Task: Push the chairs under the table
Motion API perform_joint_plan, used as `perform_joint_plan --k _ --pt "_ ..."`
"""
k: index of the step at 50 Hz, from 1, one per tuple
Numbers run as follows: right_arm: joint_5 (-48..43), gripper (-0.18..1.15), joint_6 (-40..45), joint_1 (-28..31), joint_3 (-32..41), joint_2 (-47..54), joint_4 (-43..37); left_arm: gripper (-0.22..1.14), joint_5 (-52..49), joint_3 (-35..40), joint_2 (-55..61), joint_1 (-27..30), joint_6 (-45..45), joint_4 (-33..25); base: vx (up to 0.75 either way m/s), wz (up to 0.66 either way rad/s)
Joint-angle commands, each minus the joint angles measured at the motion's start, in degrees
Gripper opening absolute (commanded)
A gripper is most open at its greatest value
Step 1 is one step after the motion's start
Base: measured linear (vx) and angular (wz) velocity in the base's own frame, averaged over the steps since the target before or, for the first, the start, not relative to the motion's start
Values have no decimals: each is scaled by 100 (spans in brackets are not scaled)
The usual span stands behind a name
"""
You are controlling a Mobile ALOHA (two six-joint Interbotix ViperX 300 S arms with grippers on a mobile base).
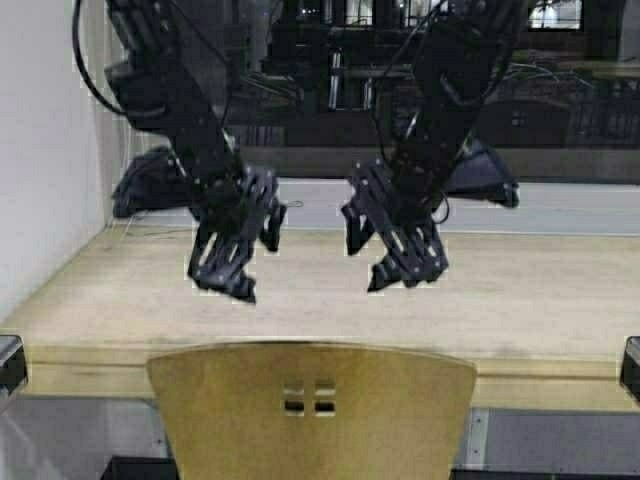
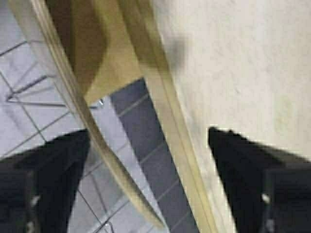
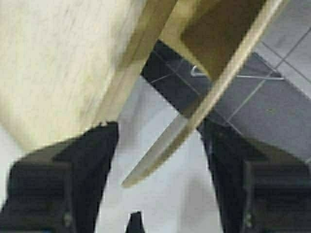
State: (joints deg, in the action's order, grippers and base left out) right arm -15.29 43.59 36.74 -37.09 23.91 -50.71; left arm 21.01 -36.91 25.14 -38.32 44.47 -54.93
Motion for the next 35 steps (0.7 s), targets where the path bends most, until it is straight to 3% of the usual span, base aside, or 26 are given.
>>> perform_joint_plan --k 1,9,21,27,35 --pt "-343 88 -26 -9 -53 -448 237 101 193 -18 -439 -18 -9 185 -18 4" --pt "-510 88 -9 -114 -70 -729 896 101 378 -114 -563 -9 -9 475 -18 11" --pt "-1020 87 -26 -308 -439 -1441 1020 101 624 -352 -861 -9 -9 677 -17 16" --pt "-1028 87 -44 -369 -712 -1767 1415 101 712 -624 -1213 53 -26 1547 -14 2" --pt "-1055 87 -62 -817 -1125 -2443 3050 101 861 -1187 -1828 466 -44 2795 -15 -10"
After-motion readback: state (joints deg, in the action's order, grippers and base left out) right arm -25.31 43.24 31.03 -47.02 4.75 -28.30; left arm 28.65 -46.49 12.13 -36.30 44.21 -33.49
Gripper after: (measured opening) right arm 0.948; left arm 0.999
